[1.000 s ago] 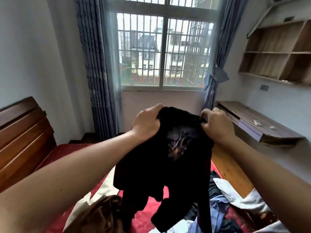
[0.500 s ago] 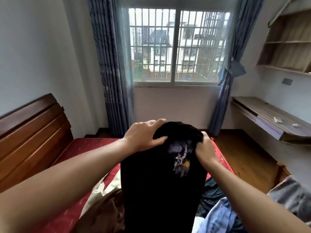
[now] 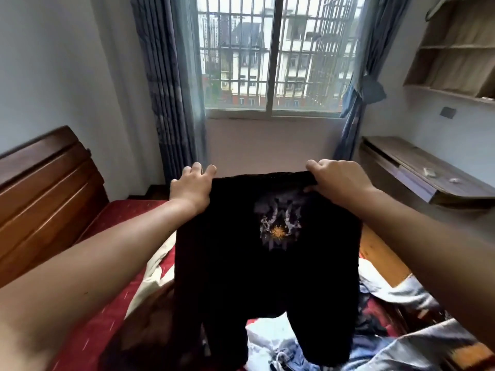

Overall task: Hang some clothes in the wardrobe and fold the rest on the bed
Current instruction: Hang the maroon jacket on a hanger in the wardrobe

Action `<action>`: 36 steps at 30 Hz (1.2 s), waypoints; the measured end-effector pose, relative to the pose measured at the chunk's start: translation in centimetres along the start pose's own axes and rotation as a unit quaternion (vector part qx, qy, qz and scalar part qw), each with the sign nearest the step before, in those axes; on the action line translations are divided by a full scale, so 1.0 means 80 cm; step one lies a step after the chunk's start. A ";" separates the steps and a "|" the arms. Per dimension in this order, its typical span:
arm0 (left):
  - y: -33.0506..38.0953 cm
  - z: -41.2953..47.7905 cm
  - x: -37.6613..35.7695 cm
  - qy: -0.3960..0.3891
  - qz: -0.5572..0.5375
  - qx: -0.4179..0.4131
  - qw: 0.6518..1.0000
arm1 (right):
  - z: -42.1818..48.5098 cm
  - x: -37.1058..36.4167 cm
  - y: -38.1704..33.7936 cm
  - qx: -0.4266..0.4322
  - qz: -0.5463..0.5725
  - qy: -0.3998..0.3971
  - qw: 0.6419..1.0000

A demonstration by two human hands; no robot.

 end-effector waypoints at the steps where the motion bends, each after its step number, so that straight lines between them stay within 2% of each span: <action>1: 0.000 -0.001 0.001 0.007 0.000 -0.008 1.000 | -0.010 -0.007 0.006 0.002 -0.016 -0.015 1.000; 6: 0.013 0.007 0.009 0.021 -0.043 -0.042 0.998 | -0.067 -0.027 0.043 -0.036 -0.085 -0.060 0.994; 10: 0.034 0.018 0.014 0.039 -0.086 -0.075 0.993 | -0.100 -0.020 0.076 -0.099 -0.149 -0.065 0.982; 13: 0.053 0.026 0.019 0.076 -0.125 -0.115 0.983 | -0.126 0.000 0.095 -0.170 -0.205 -0.092 0.959; 15: 0.064 0.030 0.021 0.093 -0.145 -0.131 0.976 | -0.149 0.005 0.107 -0.243 -0.181 -0.123 0.945; 18: 0.086 0.036 0.019 0.083 -0.170 -0.141 0.972 | -0.192 0.010 0.126 -0.380 -0.040 -0.117 0.917; 22: 0.128 0.036 0.023 0.072 -0.213 -0.168 0.960 | -0.237 0.049 0.145 -0.497 0.077 -0.003 0.864; 25: 0.173 0.030 0.031 0.053 -0.231 -0.174 0.956 | -0.264 0.086 0.166 -0.567 0.079 0.064 0.817; 27: 0.208 0.014 0.032 0.017 -0.254 -0.163 0.953 | -0.285 0.112 0.175 -0.586 0.064 0.072 0.805; 30: 0.266 -0.025 0.035 -0.036 -0.291 -0.167 0.941 | -0.337 0.152 0.181 -0.610 0.039 0.054 0.789; 36: 0.403 -0.128 0.076 -0.094 -0.345 -0.241 0.902 | -0.486 0.246 0.170 -0.698 0.025 0.013 0.716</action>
Point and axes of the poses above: each hand's wrist, its own z-axis towards the middle knuckle, its own x-axis out of the back of the hand, y = z × x, the point moved 4 cm from there along z, towards the middle knuckle, and after that the axes turned 15 degrees about y, right-handed, at the moved point
